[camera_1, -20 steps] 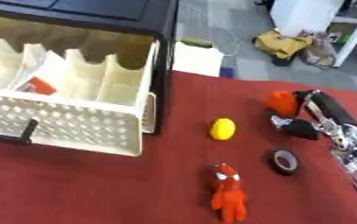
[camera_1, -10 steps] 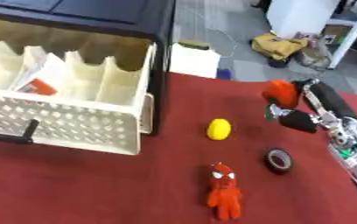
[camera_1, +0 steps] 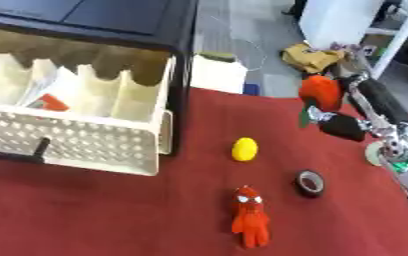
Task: Pick up objects from table and place into drawer.
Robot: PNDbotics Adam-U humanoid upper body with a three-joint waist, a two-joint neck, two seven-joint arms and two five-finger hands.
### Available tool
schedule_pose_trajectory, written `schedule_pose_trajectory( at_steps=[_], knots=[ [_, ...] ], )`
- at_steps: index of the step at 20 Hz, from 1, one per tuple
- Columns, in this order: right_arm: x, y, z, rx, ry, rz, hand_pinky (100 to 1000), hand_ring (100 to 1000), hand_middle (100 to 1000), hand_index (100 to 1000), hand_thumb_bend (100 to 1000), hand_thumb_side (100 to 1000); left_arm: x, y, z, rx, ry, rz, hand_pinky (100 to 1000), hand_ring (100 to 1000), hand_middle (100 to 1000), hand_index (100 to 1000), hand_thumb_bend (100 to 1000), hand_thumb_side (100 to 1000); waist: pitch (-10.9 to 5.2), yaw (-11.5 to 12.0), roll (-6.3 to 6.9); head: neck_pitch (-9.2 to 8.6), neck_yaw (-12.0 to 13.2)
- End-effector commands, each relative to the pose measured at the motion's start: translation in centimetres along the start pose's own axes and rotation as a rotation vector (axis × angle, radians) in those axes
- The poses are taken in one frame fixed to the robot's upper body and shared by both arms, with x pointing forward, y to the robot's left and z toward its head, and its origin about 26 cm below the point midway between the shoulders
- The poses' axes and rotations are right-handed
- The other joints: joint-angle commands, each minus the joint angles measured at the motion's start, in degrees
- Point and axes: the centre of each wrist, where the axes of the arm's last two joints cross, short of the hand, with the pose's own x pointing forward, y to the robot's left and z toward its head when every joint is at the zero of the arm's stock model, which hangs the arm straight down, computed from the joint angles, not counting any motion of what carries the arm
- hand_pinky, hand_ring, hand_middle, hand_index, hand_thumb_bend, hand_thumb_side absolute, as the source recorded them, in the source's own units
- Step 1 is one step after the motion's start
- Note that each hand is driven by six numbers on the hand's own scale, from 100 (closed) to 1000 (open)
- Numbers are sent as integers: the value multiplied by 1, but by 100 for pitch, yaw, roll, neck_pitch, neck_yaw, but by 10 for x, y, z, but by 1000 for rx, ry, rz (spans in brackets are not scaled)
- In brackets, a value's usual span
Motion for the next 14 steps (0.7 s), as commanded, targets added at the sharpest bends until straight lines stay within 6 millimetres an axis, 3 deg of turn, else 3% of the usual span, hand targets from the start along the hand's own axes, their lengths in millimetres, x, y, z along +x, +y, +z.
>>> schedule_pose_trajectory(
  at_steps=[1,14],
  knots=[
    [14,-26,-4,-45,-63,28,797,768,362,662,159,591,4,4,-2,6,-7,-7,384,432,450,851,144,1000,-231,-49,49,81,57],
    [70,-46,-3,-67,-244,-34,746,707,355,654,178,652,2,8,1,26,24,12,391,442,456,850,153,1000,-691,-182,47,375,173]
  ],
)
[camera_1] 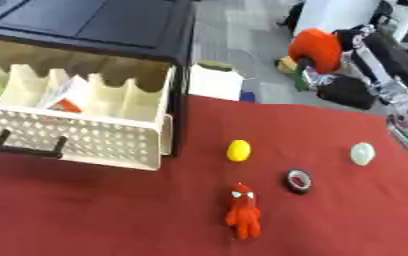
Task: Pick up objects from table and place into drawer.
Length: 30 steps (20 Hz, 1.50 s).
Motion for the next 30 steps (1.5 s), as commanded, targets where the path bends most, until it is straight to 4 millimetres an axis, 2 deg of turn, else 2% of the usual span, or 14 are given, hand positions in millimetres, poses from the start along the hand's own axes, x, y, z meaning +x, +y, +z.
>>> schedule_pose_trajectory(
  at_steps=[1,3,4,7,8,10,24,27,30],
  knots=[
    [16,-18,-6,-18,-61,15,745,705,355,653,177,655,5,4,-3,-2,-13,-4,391,443,456,850,153,1000,-187,2,12,61,33],
    [23,-19,-8,-12,-80,3,726,681,354,652,200,672,5,4,-4,-2,-10,2,391,443,457,850,154,1000,-233,16,-1,78,41],
    [25,-18,-9,-8,-88,-3,723,677,354,652,180,657,5,4,-4,-3,-9,5,392,444,457,850,154,1000,-251,28,-8,85,43],
    [32,-18,-12,4,-108,-26,714,667,352,651,192,646,5,3,-4,-4,-9,11,392,445,457,850,155,1000,-288,75,-31,100,35],
    [34,-18,-14,7,-113,-36,709,661,351,651,219,673,5,3,-4,-4,-9,12,392,445,457,850,155,1000,-297,90,-37,102,30],
    [38,-18,-17,8,-124,-58,703,653,349,650,218,634,5,3,-5,-6,-8,14,393,445,458,850,156,1000,-312,130,-55,108,9],
    [65,-13,-48,-6,-186,-181,691,644,340,644,258,610,7,-3,-9,-28,-14,51,395,448,459,850,157,1000,-380,375,-151,162,-185],
    [69,-12,-56,-33,-179,-231,687,639,335,642,290,573,8,-4,-9,-29,-15,57,395,448,459,850,157,1000,-387,443,-152,158,-232],
    [72,-14,-64,-70,-166,-256,685,638,338,641,272,597,8,-5,-9,-32,-17,63,394,448,459,850,157,1000,-385,501,-148,162,-285]
  ],
)
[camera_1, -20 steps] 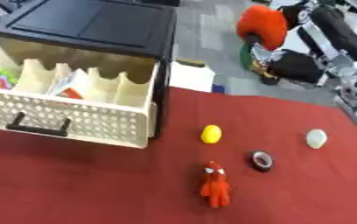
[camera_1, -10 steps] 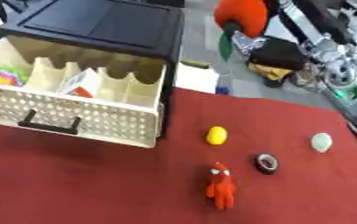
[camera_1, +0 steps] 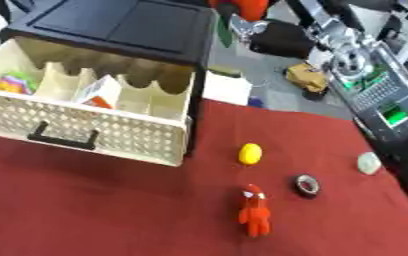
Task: Pick up objects from table and place into drawer.
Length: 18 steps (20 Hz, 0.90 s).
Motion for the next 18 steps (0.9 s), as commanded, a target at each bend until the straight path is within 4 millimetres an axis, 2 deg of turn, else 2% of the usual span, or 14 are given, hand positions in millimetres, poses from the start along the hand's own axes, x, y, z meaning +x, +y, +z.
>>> schedule_pose_trajectory(
  at_steps=[1,7,8,9,18],
  knots=[
    [2,-10,-8,-60,1,10,684,638,338,641,271,601,5,-2,-5,-12,-26,14,394,448,459,850,156,1000,-150,25,48,-11,-80],
    [2,1,-15,-62,-6,49,681,638,340,641,257,616,6,-4,-5,-19,-27,23,395,448,459,850,157,1000,-155,99,25,-1,-165],
    [2,3,-16,-57,-6,55,680,638,338,641,341,533,6,-4,-6,-19,-27,25,395,448,459,850,157,1000,-155,111,21,-2,-171],
    [1,6,-17,-52,-5,61,680,639,340,641,256,619,6,-4,-6,-19,-27,26,394,448,459,850,157,1000,-154,123,17,-3,-178],
    [-3,28,-24,-16,11,90,674,637,339,639,248,608,6,-6,-6,-23,-25,37,394,448,459,850,157,1000,-142,183,-2,-63,-268]
  ],
)
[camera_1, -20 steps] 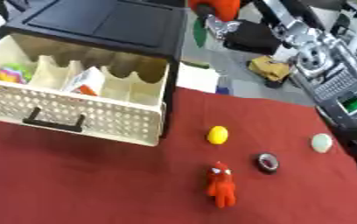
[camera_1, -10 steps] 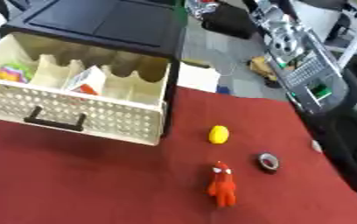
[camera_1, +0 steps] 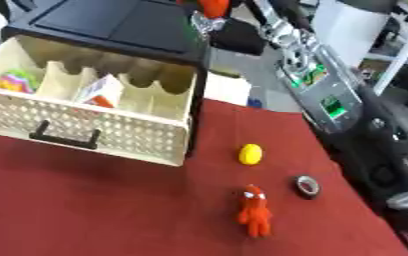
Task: Pick up objects from table and place into drawer.
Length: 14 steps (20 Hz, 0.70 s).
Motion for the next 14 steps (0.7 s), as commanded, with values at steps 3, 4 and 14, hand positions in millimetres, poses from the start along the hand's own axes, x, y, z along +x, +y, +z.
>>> schedule_pose_trajectory(
  at_steps=[3,4,14],
  knots=[
    [-1,-2,-7,-26,1,56,672,638,340,639,244,620,5,-3,-5,-10,-26,14,393,448,459,849,157,1000,-132,15,47,-60,-61],
    [-1,0,-7,-26,2,63,671,638,340,639,241,619,5,-3,-5,-9,-25,14,393,448,459,849,157,1000,-131,18,47,-55,-61],
    [0,20,-9,22,2,80,667,642,343,640,242,612,5,-5,-5,-9,-23,23,393,448,459,849,158,1000,-127,53,44,-67,-102]
  ],
)
